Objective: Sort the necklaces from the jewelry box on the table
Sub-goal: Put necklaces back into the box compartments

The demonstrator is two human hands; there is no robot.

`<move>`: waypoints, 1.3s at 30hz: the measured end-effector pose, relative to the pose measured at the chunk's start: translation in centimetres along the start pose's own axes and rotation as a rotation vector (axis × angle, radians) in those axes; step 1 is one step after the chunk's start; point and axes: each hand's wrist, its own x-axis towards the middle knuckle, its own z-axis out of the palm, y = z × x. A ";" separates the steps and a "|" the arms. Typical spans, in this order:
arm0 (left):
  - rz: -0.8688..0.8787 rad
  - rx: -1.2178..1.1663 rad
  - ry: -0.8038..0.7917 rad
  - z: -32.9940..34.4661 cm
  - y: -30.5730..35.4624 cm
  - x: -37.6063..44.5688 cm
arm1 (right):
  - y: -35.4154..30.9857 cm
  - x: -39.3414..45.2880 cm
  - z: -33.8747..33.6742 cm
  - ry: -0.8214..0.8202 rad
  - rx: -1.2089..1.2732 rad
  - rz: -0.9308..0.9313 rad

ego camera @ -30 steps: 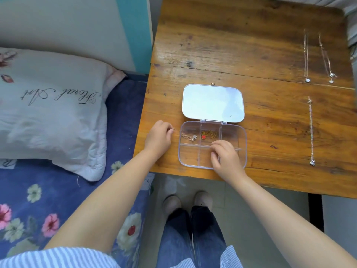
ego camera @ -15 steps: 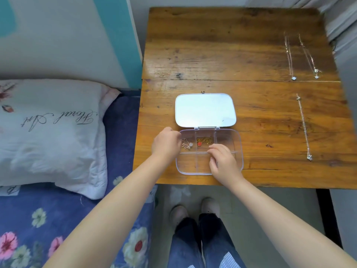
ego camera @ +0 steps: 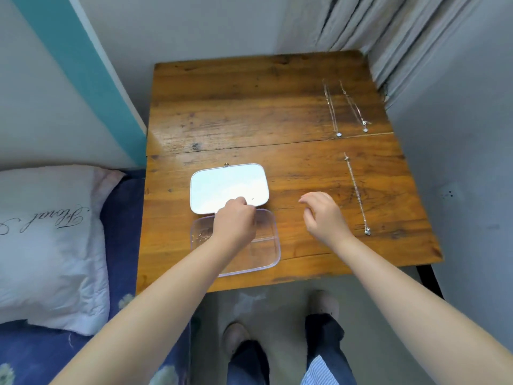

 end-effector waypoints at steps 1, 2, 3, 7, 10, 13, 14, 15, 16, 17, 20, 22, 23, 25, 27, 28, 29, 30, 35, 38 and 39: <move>0.009 -0.008 -0.011 -0.2 2.0 1.0 | 1.2 0.7 -1.4 0.022 -0.002 0.025; 0.010 -0.020 -0.016 -0.4 4.0 2.1 | 2.5 1.3 -2.8 0.044 -0.005 0.052; 0.004 -0.033 -0.016 -0.4 5.9 3.3 | 3.9 2.0 -4.2 0.058 -0.013 0.077; -0.045 -0.086 -0.021 -0.3 12.7 9.2 | 10.3 5.2 -9.0 0.030 -0.014 0.182; -0.166 -0.147 -0.047 -0.1 17.0 13.8 | 15.3 7.9 -11.7 -0.049 -0.016 0.248; -0.305 -0.253 -0.068 -0.2 20.3 17.9 | 19.7 10.5 -13.4 -0.187 -0.029 0.259; -0.342 -0.282 -0.075 -0.3 21.2 19.0 | 20.8 11.3 -13.8 -0.235 -0.031 0.261; -0.370 -0.305 -0.080 -0.4 22.0 20.1 | 21.8 12.1 -14.0 -0.272 -0.033 0.260; -0.390 -0.317 -0.084 -0.4 22.6 21.1 | 22.7 13.1 -14.1 -0.297 -0.037 0.256; -0.406 -0.321 -0.088 -0.4 23.0 22.0 | 23.3 13.9 -14.1 -0.319 -0.040 0.251; -0.481 -0.344 -0.063 0.0 23.4 24.6 | 24.4 16.5 -13.1 -0.409 -0.073 0.212; -0.525 -0.362 -0.039 0.4 23.3 26.0 | 24.8 18.0 -12.2 -0.476 -0.122 0.179; -0.523 -0.348 -0.024 0.7 23.3 26.7 | 24.9 18.7 -11.7 -0.489 -0.141 0.169; -0.490 -0.298 0.014 1.5 23.1 27.8 | 25.1 19.8 -11.1 -0.476 -0.155 0.155; -0.459 -0.277 0.049 1.9 22.7 28.6 | 25.1 20.5 -10.6 -0.446 -0.148 0.131; -0.447 -0.270 0.056 2.1 22.4 28.8 | 25.1 20.7 -10.4 -0.431 -0.148 0.108; -0.435 -0.260 0.062 2.3 22.2 29.0 | 25.1 20.7 -10.2 -0.431 -0.159 0.074; -0.422 -0.246 0.074 2.5 22.0 29.0 | 25.1 20.7 -10.1 -0.440 -0.182 0.032; -0.415 -0.147 0.041 2.2 22.4 29.0 | 24.5 20.9 -10.0 -0.463 -0.308 -0.141; -0.418 -0.009 -0.026 1.7 22.7 29.3 | 24.2 21.2 -10.0 -0.480 -0.280 -0.087; -0.407 0.021 -0.037 1.6 22.7 29.2 | 24.3 21.3 -10.0 -0.477 -0.254 -0.055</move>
